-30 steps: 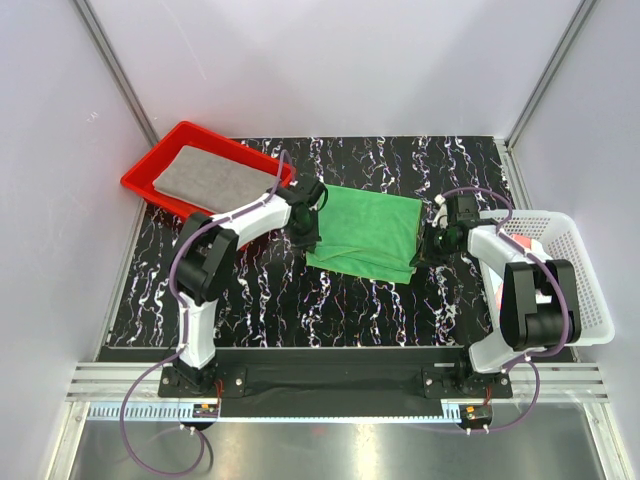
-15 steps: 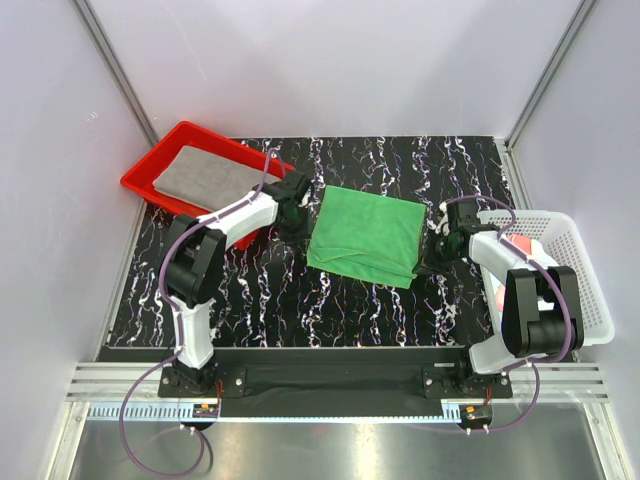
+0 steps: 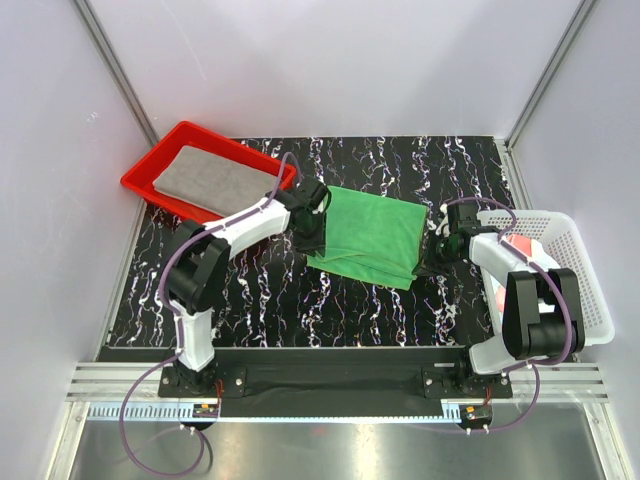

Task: Fold and stack the towels
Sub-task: Fold the towel

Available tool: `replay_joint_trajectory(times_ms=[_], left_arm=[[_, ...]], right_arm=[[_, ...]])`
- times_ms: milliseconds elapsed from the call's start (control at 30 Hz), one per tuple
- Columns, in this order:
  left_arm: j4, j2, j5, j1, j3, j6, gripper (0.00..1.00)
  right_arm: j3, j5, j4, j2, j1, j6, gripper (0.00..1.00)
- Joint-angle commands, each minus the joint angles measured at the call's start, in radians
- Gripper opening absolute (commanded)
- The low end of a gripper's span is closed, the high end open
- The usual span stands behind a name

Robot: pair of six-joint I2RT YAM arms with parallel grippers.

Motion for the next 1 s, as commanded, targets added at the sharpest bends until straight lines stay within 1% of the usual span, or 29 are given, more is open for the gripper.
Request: replay_joint_trajectory(times_ms=[0, 167, 200, 267, 467, 567, 700, 967], left_arm=[[-0.005, 0.003, -0.079, -0.006, 0.041, -0.042, 0.36], [-0.018, 0.043, -0.094, -0.011, 0.055, -0.053, 0.37], [-0.022, 0.048, -0.121, -0.01, 0.057, -0.052, 0.38], [-0.024, 0.064, -0.132, -0.01, 0.061, -0.052, 0.38], [-0.015, 0.08, -0.143, -0.01, 0.069, -0.058, 0.38], [-0.042, 0.098, -0.155, -0.01, 0.094, -0.053, 0.32], [-0.048, 0.081, -0.171, -0.01, 0.083, -0.045, 0.27], [-0.064, 0.083, -0.169, -0.003, 0.087, -0.025, 0.26]], right_arm=[[0.0, -0.009, 0.014, -0.037, -0.003, 0.0, 0.03], [-0.003, -0.007, 0.017, -0.044, -0.003, -0.003, 0.03], [-0.003, -0.007, 0.017, -0.044, -0.003, -0.003, 0.03], [-0.003, -0.007, 0.017, -0.047, -0.001, -0.004, 0.03], [-0.006, -0.002, 0.019, -0.052, -0.003, -0.003, 0.03], [-0.004, -0.002, 0.017, -0.054, -0.003, -0.006, 0.04], [-0.003, 0.001, 0.017, -0.052, -0.003, -0.004, 0.03], [-0.001, 0.005, 0.016, -0.041, -0.003, -0.004, 0.04]])
